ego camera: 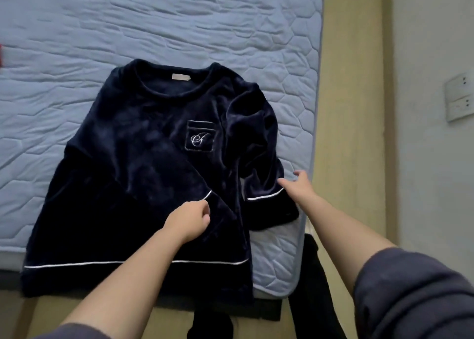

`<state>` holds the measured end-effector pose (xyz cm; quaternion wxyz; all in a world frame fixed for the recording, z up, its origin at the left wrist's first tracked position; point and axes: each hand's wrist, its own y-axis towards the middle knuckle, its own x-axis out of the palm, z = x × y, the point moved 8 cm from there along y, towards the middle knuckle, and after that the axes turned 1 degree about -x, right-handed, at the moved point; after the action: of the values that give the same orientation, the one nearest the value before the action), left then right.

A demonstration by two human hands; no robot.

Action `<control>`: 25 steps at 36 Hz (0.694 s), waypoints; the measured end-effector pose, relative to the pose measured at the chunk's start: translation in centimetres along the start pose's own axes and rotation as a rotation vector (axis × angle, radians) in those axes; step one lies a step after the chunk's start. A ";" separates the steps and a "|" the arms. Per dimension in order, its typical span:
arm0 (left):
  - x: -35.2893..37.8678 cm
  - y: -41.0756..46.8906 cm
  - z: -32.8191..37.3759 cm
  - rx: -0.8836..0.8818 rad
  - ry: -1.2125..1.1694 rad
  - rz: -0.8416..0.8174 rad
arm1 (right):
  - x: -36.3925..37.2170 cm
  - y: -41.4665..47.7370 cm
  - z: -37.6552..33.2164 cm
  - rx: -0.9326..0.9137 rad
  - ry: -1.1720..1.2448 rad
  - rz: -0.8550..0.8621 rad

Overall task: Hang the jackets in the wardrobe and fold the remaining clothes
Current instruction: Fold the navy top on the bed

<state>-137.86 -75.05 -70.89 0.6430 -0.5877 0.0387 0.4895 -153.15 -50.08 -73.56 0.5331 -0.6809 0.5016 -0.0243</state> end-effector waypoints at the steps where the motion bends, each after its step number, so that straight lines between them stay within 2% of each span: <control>1: -0.2 0.9 0.6 -0.009 -0.028 -0.005 | 0.5 0.9 -0.7 -0.003 0.029 -0.069; 3: -0.7 2.9 1.8 -0.029 -0.073 -0.012 | 1.5 2.6 -1.7 -0.007 0.012 -0.200; 7: -2.6 6.8 4.9 -0.073 -0.129 0.011 | 1.4 4.7 -2.3 0.005 -0.411 -0.368; 9: -3.8 8.6 6.8 -0.097 -0.128 0.013 | -0.1 5.8 -1.9 0.053 -0.480 -0.450; 14: -7.6 13.1 12.5 -0.136 -0.101 0.078 | -11.0 11.0 -3.9 0.063 -0.564 -0.323; 17: -9.8 15.4 16.1 -0.160 -0.102 0.132 | -19.5 14.6 -5.5 0.030 -0.678 -0.318; 20: -10.8 17.7 19.5 -0.179 -0.071 0.110 | -27.6 17.7 -6.3 0.031 -0.837 -0.316; 25: -10.7 21.3 24.2 -0.194 -0.014 0.038 | -35.0 22.0 -6.7 -0.002 -0.811 -0.305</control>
<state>-170.48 -65.74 -72.06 0.5740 -0.6430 -0.0023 0.5070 -188.71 -28.40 -69.61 0.6766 -0.7023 0.1451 0.1671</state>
